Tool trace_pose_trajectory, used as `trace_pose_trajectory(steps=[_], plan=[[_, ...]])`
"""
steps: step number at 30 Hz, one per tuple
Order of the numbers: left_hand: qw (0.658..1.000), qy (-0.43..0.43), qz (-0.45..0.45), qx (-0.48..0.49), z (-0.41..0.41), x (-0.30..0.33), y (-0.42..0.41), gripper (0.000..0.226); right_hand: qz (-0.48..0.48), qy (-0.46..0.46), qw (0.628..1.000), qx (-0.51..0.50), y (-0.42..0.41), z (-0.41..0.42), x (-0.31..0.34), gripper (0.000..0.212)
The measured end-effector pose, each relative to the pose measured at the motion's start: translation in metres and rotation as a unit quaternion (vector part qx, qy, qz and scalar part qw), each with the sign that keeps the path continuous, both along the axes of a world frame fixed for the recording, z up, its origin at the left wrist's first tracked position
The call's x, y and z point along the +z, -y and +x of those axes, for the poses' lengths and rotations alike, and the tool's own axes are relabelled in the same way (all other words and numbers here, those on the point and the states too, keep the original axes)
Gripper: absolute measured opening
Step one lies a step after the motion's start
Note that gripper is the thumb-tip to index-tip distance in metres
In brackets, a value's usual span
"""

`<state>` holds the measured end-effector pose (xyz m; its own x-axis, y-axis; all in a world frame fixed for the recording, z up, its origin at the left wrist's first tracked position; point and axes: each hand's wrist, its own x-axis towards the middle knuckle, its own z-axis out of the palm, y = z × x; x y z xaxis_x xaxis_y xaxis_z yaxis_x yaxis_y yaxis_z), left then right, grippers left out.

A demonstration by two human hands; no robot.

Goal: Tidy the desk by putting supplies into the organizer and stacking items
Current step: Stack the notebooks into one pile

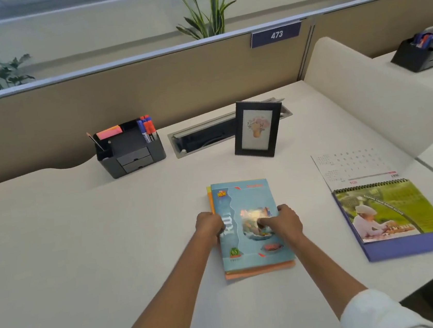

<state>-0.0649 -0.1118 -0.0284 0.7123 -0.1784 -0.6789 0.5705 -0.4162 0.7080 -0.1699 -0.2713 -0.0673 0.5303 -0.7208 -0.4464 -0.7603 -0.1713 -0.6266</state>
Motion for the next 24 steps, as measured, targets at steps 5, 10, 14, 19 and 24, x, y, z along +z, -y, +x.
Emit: trace_pose_trajectory(steps=[5,10,14,19,24], plan=[[0.993,-0.007,-0.118,-0.01,-0.003,0.031,-0.026,0.038,0.089,0.143,0.983,-0.072,-0.014,0.014,0.009,0.05],[0.968,0.157,-0.196,0.019,0.008,0.066,-0.053,0.044,0.176,0.34,0.922,-0.049,-0.036,0.036,0.061,0.046],[0.944,0.248,-0.215,0.031,0.016,0.073,-0.075,0.042,0.146,0.411,0.899,0.025,-0.06,0.047,0.078,0.053],[0.946,0.26,-0.185,0.06,0.006,0.043,-0.091,0.061,0.039,0.339,0.934,0.11,-0.078,0.042,0.048,0.044],[0.947,0.239,-0.205,0.058,0.009,0.017,-0.093,0.064,0.092,0.329,0.929,0.141,-0.079,0.046,0.028,0.05]])
